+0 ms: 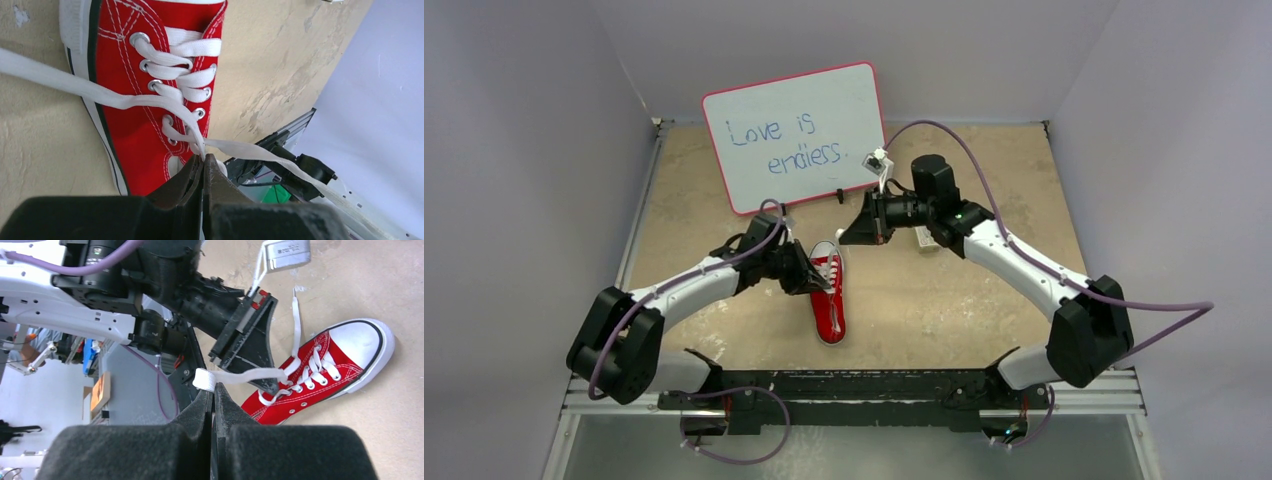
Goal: Tie the shoes
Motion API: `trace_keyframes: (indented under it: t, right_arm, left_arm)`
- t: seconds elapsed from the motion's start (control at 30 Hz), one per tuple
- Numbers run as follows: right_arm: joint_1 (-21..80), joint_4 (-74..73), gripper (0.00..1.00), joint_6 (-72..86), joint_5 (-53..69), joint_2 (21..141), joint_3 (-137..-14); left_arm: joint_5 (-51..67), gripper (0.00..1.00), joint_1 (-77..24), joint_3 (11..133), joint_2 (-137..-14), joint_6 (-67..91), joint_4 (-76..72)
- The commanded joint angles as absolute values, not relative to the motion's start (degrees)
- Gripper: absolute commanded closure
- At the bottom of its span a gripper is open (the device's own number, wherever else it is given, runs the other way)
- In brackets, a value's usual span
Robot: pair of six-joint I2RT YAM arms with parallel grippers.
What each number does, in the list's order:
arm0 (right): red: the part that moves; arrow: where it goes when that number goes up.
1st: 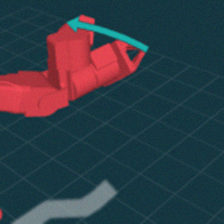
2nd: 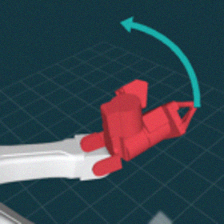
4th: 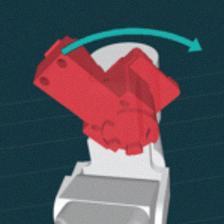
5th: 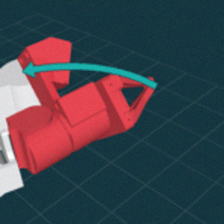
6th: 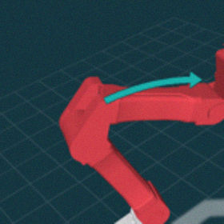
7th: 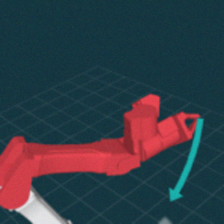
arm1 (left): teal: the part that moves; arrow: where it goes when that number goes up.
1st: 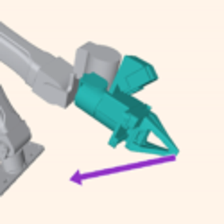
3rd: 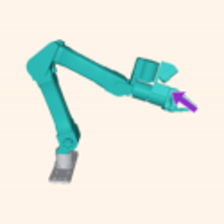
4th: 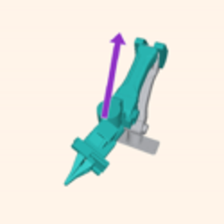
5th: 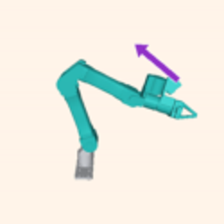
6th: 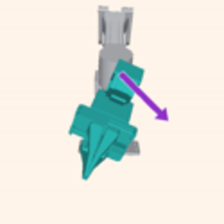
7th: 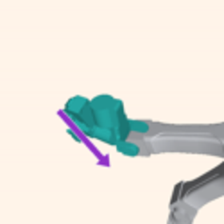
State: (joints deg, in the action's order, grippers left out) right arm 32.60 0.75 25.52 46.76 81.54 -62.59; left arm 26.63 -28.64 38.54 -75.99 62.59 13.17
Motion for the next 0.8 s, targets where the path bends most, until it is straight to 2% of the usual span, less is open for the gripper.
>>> trace_keyframes:
  t: [0.0, 0.03, 0.07, 0.1, 0.13, 0.2, 0.4, 0.57, 0.67, 0.77]
  right_arm:
    - [32.4, 2.4, 1.0, 28.3, 49.3, 81.0, -66.0]
    - [32.4, 2.5, 1.0, 28.6, 48.1, 80.7, -65.9]
    - [32.5, 2.4, 1.0, 28.6, 47.0, 80.5, -66.0]
    - [32.5, 2.2, 1.0, 28.5, 46.1, 80.3, -66.1]
    - [32.5, 1.8, 1.0, 28.3, 45.5, 80.3, -66.3]
    - [32.4, 0.7, 1.0, 27.8, 44.3, 80.7, -66.9]
    - [31.8, -5.6, 1.0, 22.9, 42.1, 82.2, -70.8]
    - [29.6, -12.6, 1.0, 17.7, 39.8, 82.6, -74.5]
    - [27.4, -13.0, 1.0, 17.6, 40.8, 82.5, -74.6]
    - [26.7, -12.4, 1.0, 18.1, 42.2, 82.5, -74.5]
  left_arm:
    - [26.7, 0.99, -28.8, 41.3, -77.6, 59.8, 11.2]
    - [24.8, 0.95, -28.8, 42.6, -77.3, 57.6, 14.9]
    - [22.3, 0.86, -28.8, 44.0, -76.9, 55.6, 19.1]
    - [20.0, 0.75, -28.8, 45.1, -76.1, 54.1, 22.9]
    - [17.9, 0.56, -28.7, 46.4, -75.4, 52.9, 27.1]
    - [15.3, 0.34, -28.7, 49.1, -73.9, 50.9, 33.3]
    - [6.0, 0.25, -28.7, 57.1, -70.0, 44.4, 42.7]
    - [-1.1, 0.24, -28.8, 62.4, -71.7, 29.0, 43.4]
    - [2.7, 0.24, -29.1, 57.7, -67.3, 12.5, 36.3]
    - [7.7, 0.27, -29.9, 49.9, -57.8, -6.1, 28.8]
